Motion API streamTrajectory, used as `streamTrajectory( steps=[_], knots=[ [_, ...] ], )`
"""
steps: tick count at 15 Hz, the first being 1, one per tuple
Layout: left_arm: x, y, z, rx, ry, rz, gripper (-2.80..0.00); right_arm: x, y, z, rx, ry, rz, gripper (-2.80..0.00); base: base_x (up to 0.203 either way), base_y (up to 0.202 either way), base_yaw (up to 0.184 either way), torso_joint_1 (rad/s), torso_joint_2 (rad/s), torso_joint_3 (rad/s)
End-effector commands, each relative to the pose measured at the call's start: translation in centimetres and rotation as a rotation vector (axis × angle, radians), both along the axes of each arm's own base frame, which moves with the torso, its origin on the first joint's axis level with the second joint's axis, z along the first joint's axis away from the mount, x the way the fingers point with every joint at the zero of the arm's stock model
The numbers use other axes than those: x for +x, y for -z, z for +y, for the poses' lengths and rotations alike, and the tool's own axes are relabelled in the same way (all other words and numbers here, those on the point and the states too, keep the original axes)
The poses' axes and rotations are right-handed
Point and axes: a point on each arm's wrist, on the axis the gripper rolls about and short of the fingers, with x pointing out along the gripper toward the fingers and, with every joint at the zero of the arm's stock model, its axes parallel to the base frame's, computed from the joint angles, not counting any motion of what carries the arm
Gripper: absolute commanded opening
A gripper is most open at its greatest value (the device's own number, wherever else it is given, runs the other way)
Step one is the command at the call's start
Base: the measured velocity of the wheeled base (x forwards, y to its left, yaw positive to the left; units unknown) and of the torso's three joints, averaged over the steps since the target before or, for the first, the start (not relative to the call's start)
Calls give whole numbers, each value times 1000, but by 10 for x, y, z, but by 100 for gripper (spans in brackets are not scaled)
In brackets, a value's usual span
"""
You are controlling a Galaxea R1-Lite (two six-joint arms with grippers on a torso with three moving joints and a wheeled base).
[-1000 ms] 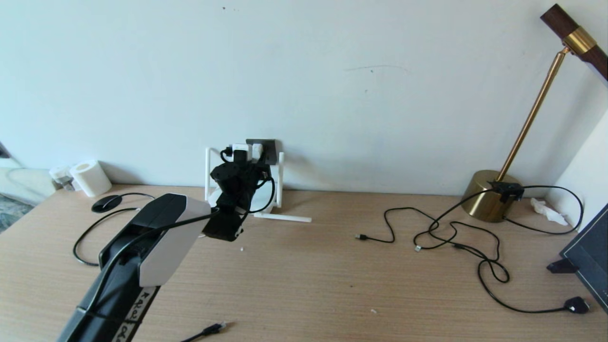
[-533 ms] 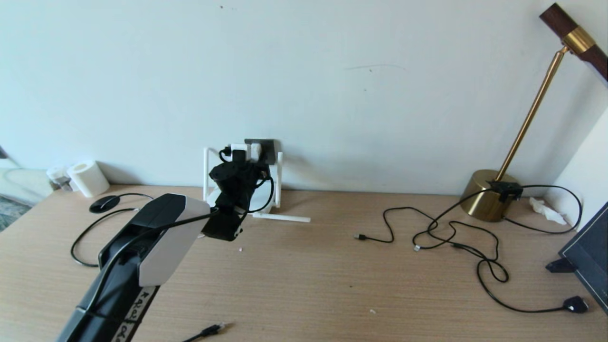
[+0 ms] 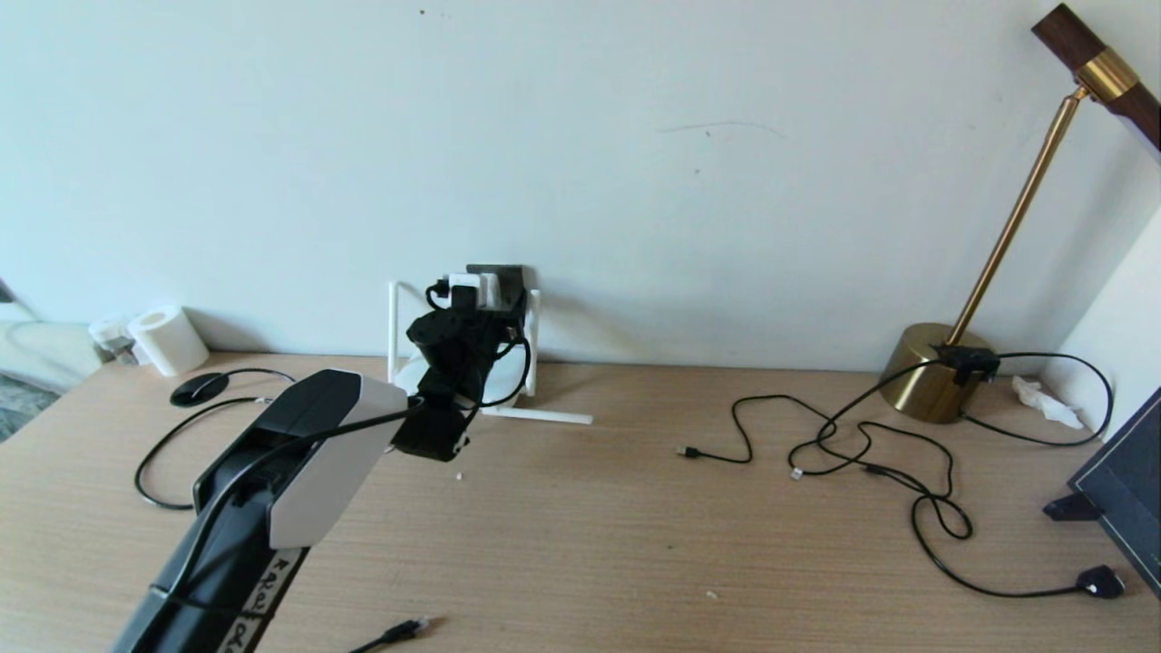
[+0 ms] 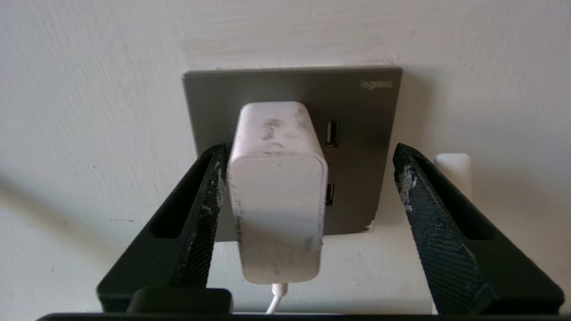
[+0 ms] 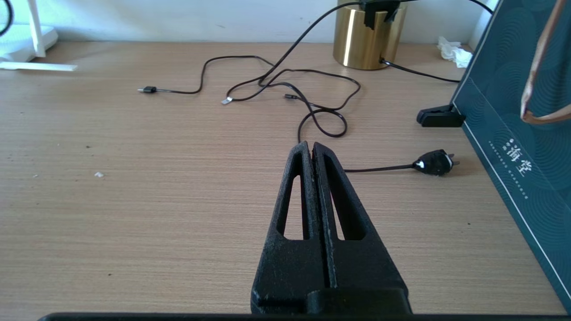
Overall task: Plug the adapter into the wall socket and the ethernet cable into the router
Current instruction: Plug plug into socket, then pick up cable
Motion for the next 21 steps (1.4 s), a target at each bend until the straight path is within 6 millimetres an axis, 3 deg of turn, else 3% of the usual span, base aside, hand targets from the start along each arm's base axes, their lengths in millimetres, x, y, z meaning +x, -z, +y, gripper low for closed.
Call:
streamTrajectory(
  steps=[1,5,11,13,17,21],
  knots=[
    [-2,-1,1,-2,-3,-8,0,0,0,0,0,-1,-1,-280,0,0,0,0,0,0],
    [-18,0,5,8,-1,24,0,0,0,0,0,0,-1,-280,0,0,0,0,0,0],
    [-48,-34,12,-10,10,4,0,0,0,0,0,0,-1,-280,0,0,0,0,0,0],
    [-67,-48,13,0,44,13,0,0,0,0,0,0,-1,-280,0,0,0,0,0,0],
    [-137,-107,17,9,112,-6,0,0,0,0,0,0,-1,-280,0,0,0,0,0,0],
    [-239,-143,36,41,163,99,0,0,0,0,0,0,-1,-280,0,0,0,0,0,0]
  ],
)
